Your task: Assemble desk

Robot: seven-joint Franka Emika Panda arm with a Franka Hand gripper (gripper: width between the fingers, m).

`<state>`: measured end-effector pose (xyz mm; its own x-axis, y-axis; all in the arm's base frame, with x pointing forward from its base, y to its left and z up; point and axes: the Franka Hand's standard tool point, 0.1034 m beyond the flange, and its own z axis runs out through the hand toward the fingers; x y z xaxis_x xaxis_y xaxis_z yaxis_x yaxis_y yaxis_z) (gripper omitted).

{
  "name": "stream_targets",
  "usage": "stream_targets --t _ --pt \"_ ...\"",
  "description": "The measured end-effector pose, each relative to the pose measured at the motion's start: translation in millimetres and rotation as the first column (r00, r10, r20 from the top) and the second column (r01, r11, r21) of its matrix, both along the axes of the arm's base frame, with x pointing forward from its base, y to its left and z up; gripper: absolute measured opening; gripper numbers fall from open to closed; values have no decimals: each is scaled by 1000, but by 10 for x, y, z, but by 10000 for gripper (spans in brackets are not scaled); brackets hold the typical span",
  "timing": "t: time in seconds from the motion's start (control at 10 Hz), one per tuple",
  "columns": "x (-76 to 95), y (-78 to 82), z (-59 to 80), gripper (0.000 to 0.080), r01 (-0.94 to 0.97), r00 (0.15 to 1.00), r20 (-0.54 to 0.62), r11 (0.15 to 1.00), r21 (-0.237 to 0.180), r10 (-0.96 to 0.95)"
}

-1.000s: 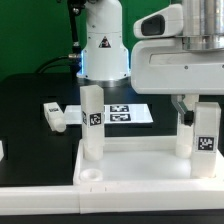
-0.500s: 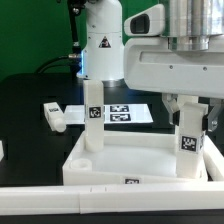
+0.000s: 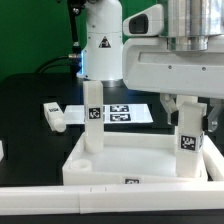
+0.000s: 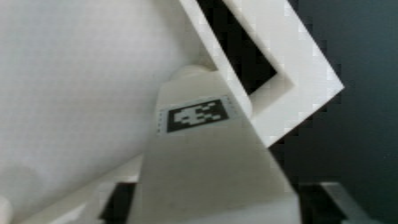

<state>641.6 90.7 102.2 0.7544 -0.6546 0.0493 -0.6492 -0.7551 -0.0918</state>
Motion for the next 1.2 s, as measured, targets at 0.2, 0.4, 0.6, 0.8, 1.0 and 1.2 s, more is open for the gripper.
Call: stream_targets --t 0.2,0.4,0.6,0.8,1.0,1.2 --pt "3 -2 4 624 0 1000 1 1000 0 0" --pt "26 -84 270 644 -71 997 -4 997 9 71" --pt "55 -127 302 648 -73 997 -10 997 10 73" --pt "53 -127 291 648 -79 997 -12 997 9 79" --pt "36 -234 351 648 -144 990 2 990 4 144" --pt "-109 -487 535 648 -333 943 16 943 -7 333"
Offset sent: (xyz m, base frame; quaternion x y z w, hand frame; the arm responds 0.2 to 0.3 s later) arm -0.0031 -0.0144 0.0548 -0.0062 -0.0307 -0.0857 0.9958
